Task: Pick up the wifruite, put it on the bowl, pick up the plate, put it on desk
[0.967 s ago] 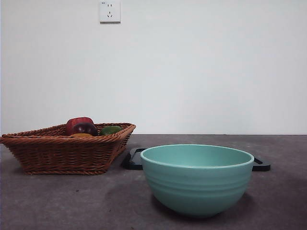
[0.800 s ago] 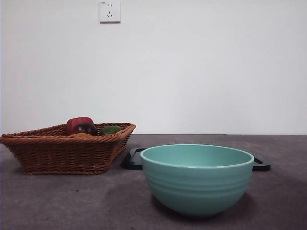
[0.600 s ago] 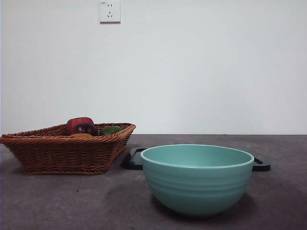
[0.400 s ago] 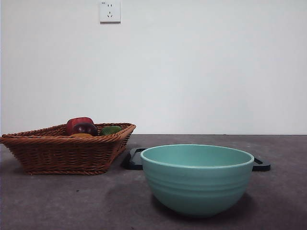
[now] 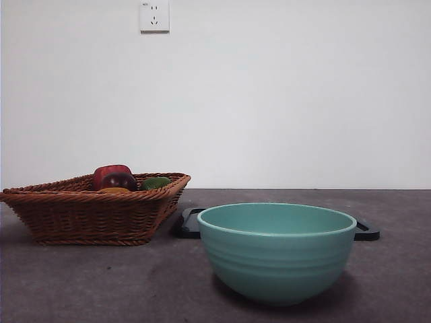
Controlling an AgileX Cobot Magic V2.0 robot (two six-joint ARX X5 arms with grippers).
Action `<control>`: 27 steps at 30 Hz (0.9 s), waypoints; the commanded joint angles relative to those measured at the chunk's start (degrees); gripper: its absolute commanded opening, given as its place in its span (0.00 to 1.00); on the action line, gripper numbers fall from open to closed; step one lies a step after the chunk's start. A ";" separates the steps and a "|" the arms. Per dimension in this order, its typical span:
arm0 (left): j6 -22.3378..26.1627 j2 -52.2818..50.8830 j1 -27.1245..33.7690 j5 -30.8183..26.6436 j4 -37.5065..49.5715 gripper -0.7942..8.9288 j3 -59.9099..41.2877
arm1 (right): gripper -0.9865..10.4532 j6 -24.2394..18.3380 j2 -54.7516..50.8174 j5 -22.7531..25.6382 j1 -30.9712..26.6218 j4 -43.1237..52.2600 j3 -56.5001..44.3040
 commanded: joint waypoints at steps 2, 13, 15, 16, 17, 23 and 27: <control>-0.07 2.84 -0.63 4.09 -5.29 0.10 5.33 | 0.09 -0.15 4.28 -6.54 0.24 -4.96 5.53; -0.04 11.08 -5.31 14.49 -14.03 0.10 14.99 | 0.09 -4.66 9.55 -10.97 8.52 -10.80 13.14; -0.02 12.46 -6.97 15.21 -14.10 0.10 15.87 | 0.09 -5.92 10.12 -11.30 10.62 -11.74 13.55; -0.02 13.11 -7.82 15.82 -14.16 0.10 16.24 | 0.09 -6.58 10.47 -12.04 11.63 -12.13 13.60; -0.02 13.75 -8.50 16.09 -14.27 0.10 16.52 | 0.09 -7.08 10.69 -12.50 12.39 -12.61 13.60; 0.63 17.31 -11.63 16.70 -15.32 0.10 16.79 | 0.09 -10.45 11.50 -13.84 15.45 -19.89 13.62; 0.57 19.54 -12.35 17.16 -18.56 0.10 16.79 | 0.09 -11.72 11.37 -13.92 15.61 -23.82 13.62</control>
